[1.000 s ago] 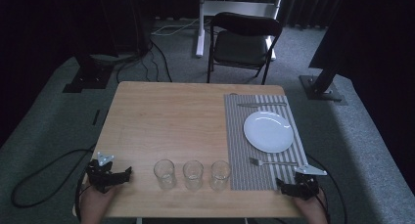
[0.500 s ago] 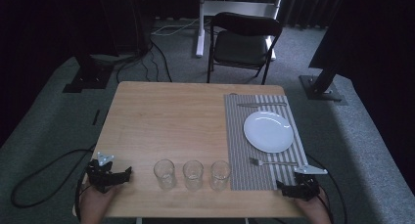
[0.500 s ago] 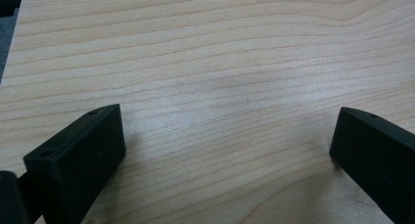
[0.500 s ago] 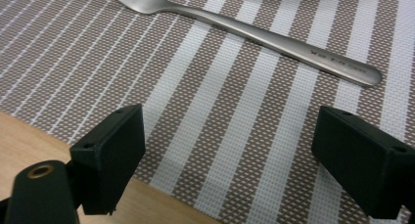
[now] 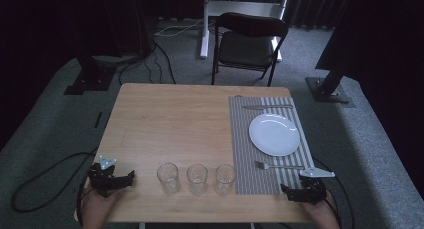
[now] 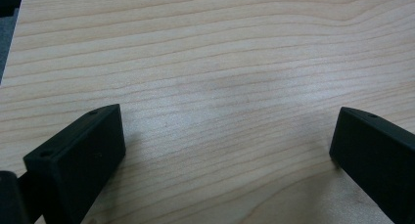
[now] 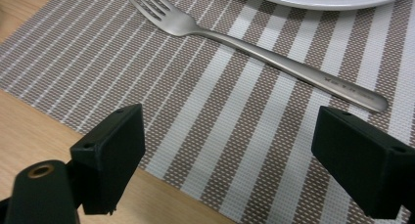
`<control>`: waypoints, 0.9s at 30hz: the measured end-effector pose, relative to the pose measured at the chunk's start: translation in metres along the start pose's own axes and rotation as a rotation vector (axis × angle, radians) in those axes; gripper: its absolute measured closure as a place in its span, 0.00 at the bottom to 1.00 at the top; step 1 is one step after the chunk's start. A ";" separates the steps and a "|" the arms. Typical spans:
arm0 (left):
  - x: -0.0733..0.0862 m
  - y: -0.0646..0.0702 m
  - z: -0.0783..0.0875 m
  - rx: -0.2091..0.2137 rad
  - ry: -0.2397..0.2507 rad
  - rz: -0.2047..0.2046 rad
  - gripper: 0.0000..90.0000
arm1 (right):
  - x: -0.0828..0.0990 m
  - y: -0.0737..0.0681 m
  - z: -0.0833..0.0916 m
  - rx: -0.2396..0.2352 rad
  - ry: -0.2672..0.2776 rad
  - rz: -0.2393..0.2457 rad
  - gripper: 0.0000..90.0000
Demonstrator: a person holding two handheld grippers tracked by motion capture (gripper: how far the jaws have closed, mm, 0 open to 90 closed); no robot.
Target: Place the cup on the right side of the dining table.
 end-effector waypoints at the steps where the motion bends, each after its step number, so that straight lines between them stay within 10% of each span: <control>1: 0.000 0.000 0.000 0.000 0.000 0.000 0.00 | -0.001 0.000 0.001 0.000 0.004 0.001 0.14; 27: 0.000 0.000 0.000 0.000 0.000 0.000 0.00 | -0.042 -0.034 0.017 -0.098 0.081 0.059 0.15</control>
Point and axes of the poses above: each handheld gripper's, and its own axes: z roughly backward along the jaws, x roughly out of its underside, y roughly to its right, the point moved 8 cm from there along -z, roughly forward along the jaws, and after that the axes turned 9 degrees about x, right-handed, at the moved point
